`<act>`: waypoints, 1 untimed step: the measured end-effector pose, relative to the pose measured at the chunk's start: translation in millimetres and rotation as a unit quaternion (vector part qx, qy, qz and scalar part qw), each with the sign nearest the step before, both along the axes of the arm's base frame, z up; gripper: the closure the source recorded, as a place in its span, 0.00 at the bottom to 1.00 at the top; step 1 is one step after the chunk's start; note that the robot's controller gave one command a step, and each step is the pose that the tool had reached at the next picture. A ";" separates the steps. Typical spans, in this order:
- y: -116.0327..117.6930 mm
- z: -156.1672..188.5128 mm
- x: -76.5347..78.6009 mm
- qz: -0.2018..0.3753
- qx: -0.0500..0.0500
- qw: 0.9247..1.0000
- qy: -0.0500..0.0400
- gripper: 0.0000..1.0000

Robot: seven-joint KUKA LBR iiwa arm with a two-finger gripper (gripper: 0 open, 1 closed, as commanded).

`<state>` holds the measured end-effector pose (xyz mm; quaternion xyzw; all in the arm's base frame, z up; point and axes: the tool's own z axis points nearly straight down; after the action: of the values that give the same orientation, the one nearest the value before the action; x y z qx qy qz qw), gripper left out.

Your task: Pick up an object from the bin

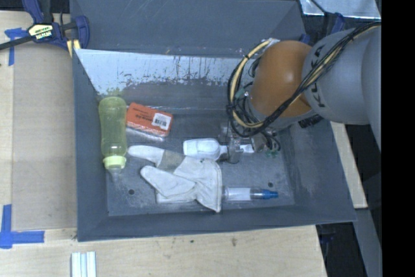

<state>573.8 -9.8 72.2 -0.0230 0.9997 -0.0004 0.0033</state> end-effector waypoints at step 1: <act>1.8 30.4 -8.3 0.005 0.000 1.000 0.006 1.00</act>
Offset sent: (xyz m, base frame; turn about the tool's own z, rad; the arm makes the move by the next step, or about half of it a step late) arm -0.0041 -0.0072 0.2176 -0.0898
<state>565.4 -8.0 102.6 -0.0279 0.9996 -0.0002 -0.0030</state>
